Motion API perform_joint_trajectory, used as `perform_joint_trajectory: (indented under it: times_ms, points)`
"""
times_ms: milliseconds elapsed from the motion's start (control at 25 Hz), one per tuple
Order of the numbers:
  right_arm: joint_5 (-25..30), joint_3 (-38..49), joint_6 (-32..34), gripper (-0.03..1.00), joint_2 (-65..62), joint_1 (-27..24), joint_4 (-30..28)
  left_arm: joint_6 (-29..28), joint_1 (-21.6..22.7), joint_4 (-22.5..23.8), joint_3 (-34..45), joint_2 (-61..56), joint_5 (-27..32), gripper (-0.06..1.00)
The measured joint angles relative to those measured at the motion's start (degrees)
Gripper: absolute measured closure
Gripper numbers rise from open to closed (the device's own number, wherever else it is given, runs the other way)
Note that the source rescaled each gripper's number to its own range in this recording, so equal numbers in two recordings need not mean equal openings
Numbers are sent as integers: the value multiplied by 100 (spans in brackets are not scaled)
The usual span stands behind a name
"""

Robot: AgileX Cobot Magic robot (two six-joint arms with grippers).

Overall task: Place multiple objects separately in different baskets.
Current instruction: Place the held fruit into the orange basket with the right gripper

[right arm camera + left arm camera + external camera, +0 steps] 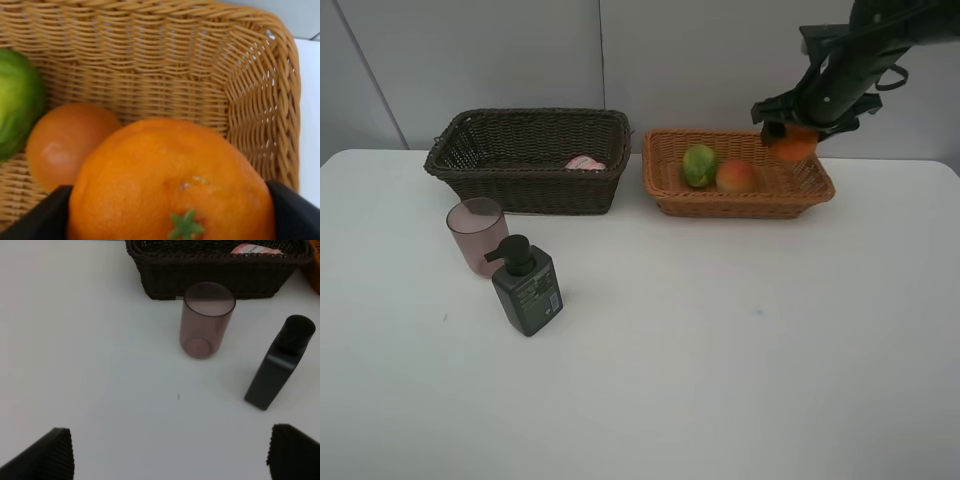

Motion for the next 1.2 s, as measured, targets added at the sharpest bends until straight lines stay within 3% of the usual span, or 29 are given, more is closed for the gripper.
perform_joint_trajectory:
  times_ms: [240, 640, 720, 880, 1200]
  points:
    - [-457, 0, 2, 29, 497, -8, 0, 0, 0, 0, 0, 0, 0, -6]
    - [-529, 0, 2, 29, 695, -26, -52, 0, 0, 0, 0, 0, 0, -6]
    - [-529, 0, 2, 25, 695, -26, -52, 0, 0, 0, 0, 0, 0, -6]
    - [-475, 0, 2, 7, 566, -26, -52, 0, 0, 0, 0, 0, 0, -6]
    - [177, 80, 2, 2, -139, 265, -5, 0, 0, 0, 0, 0, 0, -6]
